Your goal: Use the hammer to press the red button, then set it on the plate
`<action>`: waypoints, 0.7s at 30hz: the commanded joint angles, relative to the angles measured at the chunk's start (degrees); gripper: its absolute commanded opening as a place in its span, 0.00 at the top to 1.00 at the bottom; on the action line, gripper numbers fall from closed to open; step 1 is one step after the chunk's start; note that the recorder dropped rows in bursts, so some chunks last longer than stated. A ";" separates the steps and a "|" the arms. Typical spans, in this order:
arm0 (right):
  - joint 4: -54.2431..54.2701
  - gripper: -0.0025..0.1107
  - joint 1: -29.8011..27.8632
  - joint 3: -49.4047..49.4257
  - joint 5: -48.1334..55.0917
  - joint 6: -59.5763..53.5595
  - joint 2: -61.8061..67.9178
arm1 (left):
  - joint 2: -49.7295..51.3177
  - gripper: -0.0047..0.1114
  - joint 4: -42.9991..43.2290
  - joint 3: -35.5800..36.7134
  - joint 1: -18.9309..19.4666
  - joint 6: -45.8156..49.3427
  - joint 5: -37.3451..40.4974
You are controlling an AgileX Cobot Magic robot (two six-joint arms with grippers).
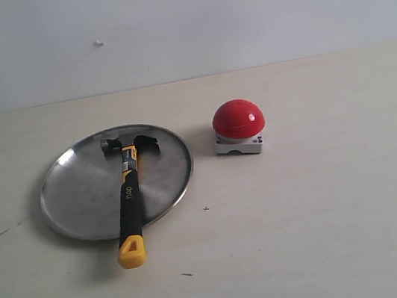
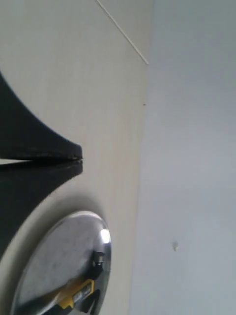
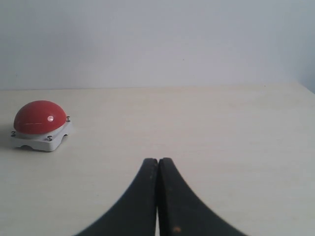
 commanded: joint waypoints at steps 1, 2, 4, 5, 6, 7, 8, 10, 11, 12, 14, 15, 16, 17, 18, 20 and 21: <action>0.09 0.98 -0.31 0.26 -0.26 0.05 -0.29 | -0.43 0.96 0.79 0.08 0.39 -0.70 5.40; 0.09 0.98 -0.31 0.26 -0.26 0.05 -0.29 | -0.43 0.96 0.79 0.08 0.39 -0.70 5.71; 0.09 0.98 -0.31 0.26 -0.26 0.05 -0.29 | -0.43 0.96 0.79 0.08 0.39 -0.81 6.07; 0.09 0.98 -0.31 0.26 -0.26 0.05 -0.29 | -0.43 0.96 0.79 0.08 0.39 -0.81 6.18; 0.09 0.98 -0.31 0.26 -0.26 0.05 -0.29 | -0.43 0.96 0.79 0.08 0.39 -0.81 6.71; 0.09 0.98 -0.31 0.26 -0.26 0.05 -0.29 | -0.43 0.96 0.79 0.08 0.39 -0.81 7.51; 0.09 0.98 -0.31 0.26 -0.26 0.05 -0.29 | -0.43 0.96 0.79 0.08 0.39 -1.26 7.61; 0.09 0.98 -0.31 0.26 -0.26 0.05 -0.29 | -0.43 0.96 0.79 0.08 0.39 -2.94 7.61; 0.09 0.98 -0.31 0.26 -0.26 0.05 -0.29 | -0.43 0.96 0.79 0.08 0.39 -3.18 7.61; 0.09 0.98 -0.31 0.26 -0.26 0.05 -0.29 | -0.43 0.96 0.79 0.08 0.39 -3.18 7.61; 0.09 0.98 -0.31 0.26 -0.26 0.05 -0.29 | -0.43 0.96 0.79 0.08 0.39 -3.18 7.61; 0.09 0.98 -0.31 0.26 -0.26 0.05 -0.29 | -0.43 0.96 0.79 0.08 0.39 -3.18 7.61; 0.09 0.98 -0.31 0.26 -0.26 0.05 -0.29 | -0.43 0.96 0.79 0.08 0.39 -3.18 7.61; 0.09 0.98 -0.31 0.26 -0.26 0.05 -0.29 | -0.43 0.96 0.79 0.08 0.39 -3.18 7.61; 0.09 0.98 -0.31 0.26 -0.26 0.05 -0.29 | -0.43 0.96 0.79 0.08 0.39 -3.18 7.61; 0.09 0.98 -0.31 0.26 -0.26 0.05 -0.29 | -0.43 0.96 0.79 0.08 0.39 -3.18 7.61; 0.09 0.98 -0.31 0.26 -0.26 0.05 -0.29 | -0.43 0.96 0.79 0.08 0.39 -3.18 7.61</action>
